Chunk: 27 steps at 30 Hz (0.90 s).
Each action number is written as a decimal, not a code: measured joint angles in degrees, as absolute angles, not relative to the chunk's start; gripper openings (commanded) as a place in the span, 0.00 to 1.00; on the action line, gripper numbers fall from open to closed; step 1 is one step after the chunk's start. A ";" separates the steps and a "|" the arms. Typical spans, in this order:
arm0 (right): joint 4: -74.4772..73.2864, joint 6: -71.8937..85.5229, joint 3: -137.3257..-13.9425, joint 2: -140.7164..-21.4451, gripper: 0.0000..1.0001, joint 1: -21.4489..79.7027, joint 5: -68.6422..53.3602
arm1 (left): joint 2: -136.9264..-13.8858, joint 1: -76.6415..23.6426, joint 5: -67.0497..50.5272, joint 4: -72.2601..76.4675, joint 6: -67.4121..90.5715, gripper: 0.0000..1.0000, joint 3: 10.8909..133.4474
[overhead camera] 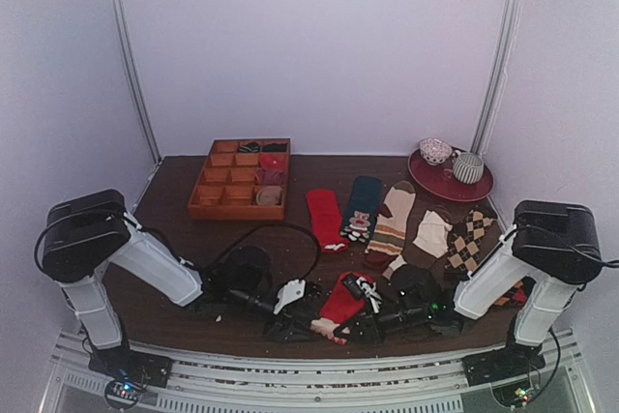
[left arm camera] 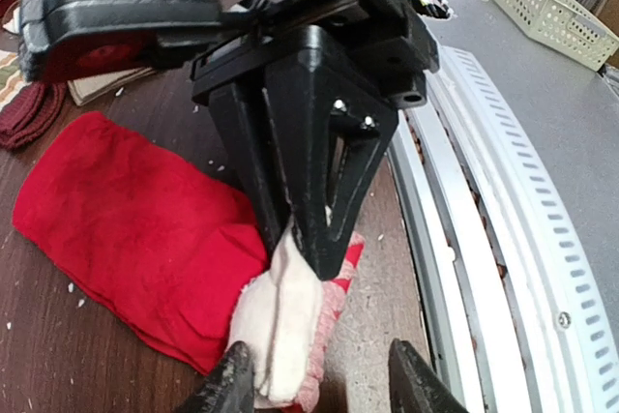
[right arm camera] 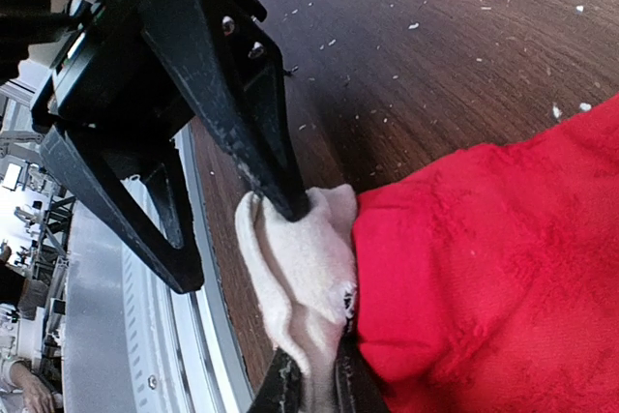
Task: Roll the socks
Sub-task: Roll a pair of socks at the center of the board.
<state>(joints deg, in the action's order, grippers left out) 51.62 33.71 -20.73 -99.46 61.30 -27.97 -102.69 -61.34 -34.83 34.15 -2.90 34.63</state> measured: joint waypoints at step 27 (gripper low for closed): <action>47.46 35.75 -23.35 -100.86 0.18 57.52 -37.32 | -110.89 -61.39 -37.10 29.36 -5.37 0.00 43.31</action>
